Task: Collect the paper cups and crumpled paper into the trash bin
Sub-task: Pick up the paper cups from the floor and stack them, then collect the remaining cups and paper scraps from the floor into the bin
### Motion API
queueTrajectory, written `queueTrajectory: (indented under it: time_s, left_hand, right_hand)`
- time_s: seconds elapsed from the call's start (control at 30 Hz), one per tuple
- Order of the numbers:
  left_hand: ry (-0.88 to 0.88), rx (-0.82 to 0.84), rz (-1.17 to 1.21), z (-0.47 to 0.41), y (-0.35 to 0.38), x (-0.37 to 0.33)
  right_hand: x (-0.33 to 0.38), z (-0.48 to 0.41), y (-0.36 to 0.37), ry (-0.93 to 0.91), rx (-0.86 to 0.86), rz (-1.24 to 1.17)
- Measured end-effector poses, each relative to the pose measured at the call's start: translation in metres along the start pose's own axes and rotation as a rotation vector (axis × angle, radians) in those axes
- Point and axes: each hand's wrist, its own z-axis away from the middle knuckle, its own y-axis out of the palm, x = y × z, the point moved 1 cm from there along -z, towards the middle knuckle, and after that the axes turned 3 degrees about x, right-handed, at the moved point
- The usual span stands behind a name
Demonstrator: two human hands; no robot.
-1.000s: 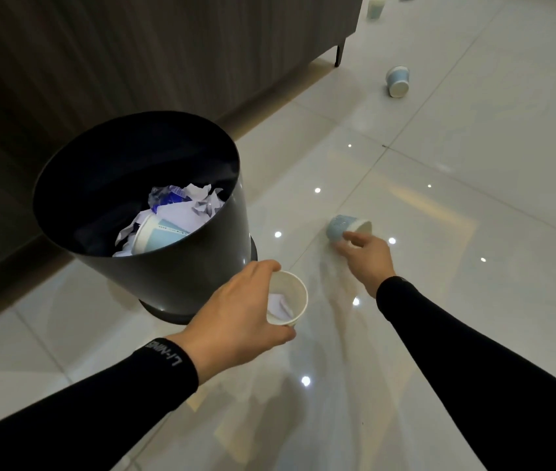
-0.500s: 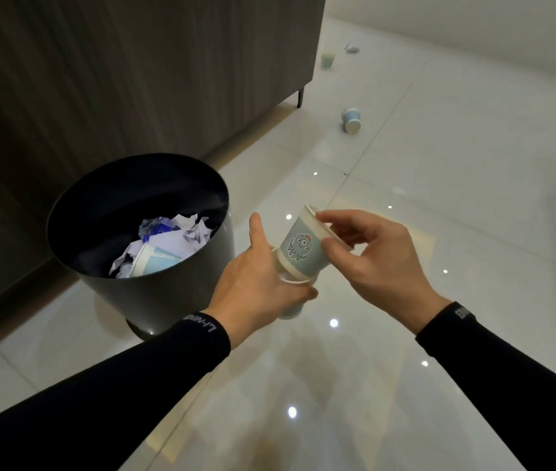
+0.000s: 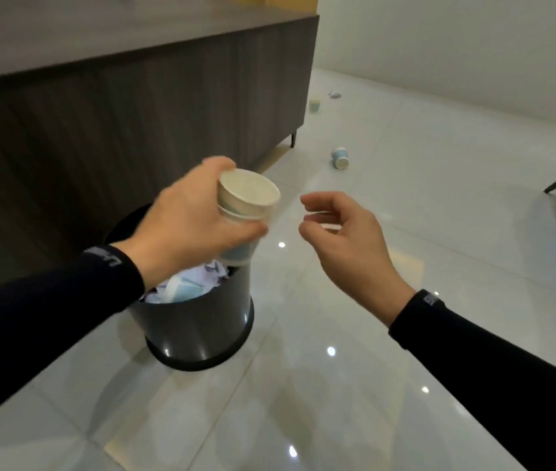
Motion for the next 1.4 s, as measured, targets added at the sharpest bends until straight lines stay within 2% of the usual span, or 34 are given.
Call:
queueTrajectory:
  time_s: [0.13,0.2,0.3,0.33,0.4,0.5,0.67,0.83,1.03,1.4]
  left_hand:
    - [-0.172,-0.155,0.023,-0.001,-0.039,0.046]
    - [-0.223,-0.108,-0.005,0.002,-0.044,0.065]
    - [-0.323,0.095,-0.027,0.007,-0.049,0.087]
    - [-0.342,0.111,-0.048,0.008,-0.054,0.093]
    - [-0.355,0.030,-0.127,0.011,-0.066,0.108]
    - [-0.417,-0.083,-0.164,0.020,-0.081,0.131]
    - [-0.480,-0.101,-0.146,0.022,-0.070,0.157]
    - [-0.523,-0.149,-0.056,-0.005,-0.063,0.152]
    - [-0.608,0.034,-0.085,-0.030,-0.076,0.086]
    - [-0.616,0.453,0.030,-0.139,-0.104,-0.138]
  right_hand:
    - [0.009,-0.016,0.039,0.460,0.264,-0.097]
    - [0.008,-0.017,0.058,0.582,0.370,-0.081]
    - [0.001,-0.019,0.086,0.781,0.494,-0.143]
    - [-0.003,-0.020,0.095,0.843,0.531,-0.172]
    - [-0.012,-0.020,0.113,0.943,0.568,-0.226]
    - [-0.032,-0.022,0.133,1.021,0.511,-0.291]
    - [-0.044,-0.028,0.137,1.110,0.388,-0.461]
    - [-0.047,-0.025,0.128,1.176,0.328,-0.497]
    - [-0.016,-0.011,0.049,1.315,0.176,-0.529]
    - [0.101,-0.045,-0.184,1.453,-0.055,-0.581]
